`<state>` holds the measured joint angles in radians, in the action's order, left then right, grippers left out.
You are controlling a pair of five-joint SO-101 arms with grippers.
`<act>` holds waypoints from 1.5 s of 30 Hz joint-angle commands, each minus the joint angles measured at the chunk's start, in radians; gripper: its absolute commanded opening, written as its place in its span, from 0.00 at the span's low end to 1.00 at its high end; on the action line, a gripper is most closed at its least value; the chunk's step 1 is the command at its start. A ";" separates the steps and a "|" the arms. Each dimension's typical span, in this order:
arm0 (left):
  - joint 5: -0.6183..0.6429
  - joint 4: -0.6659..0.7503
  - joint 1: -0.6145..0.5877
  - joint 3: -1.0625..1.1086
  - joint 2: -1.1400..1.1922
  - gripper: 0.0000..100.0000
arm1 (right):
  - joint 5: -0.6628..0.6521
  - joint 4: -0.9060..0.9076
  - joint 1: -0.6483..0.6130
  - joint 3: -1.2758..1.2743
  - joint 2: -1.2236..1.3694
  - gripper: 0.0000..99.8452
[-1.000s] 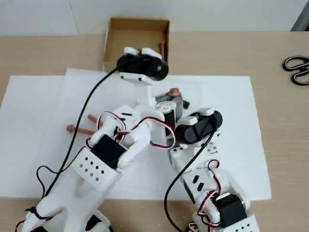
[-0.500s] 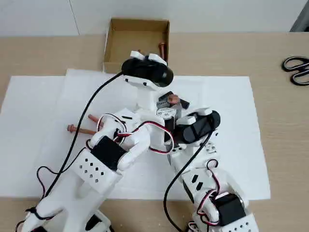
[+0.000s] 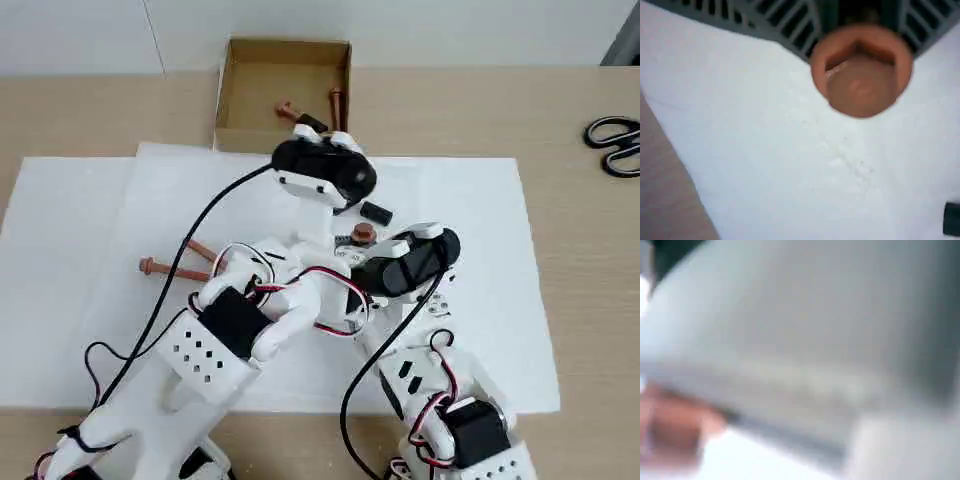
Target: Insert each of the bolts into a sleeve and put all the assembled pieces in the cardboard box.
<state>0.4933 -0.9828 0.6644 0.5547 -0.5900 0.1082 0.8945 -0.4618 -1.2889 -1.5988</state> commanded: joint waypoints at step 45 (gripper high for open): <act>-0.140 -0.585 -0.790 -0.334 0.000 0.32 | -0.094 -0.381 0.199 0.910 1.267 0.00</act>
<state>0.3629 -1.5627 -0.1013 0.2616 -0.5884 0.0192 0.6644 -0.2777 -0.5309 -0.5370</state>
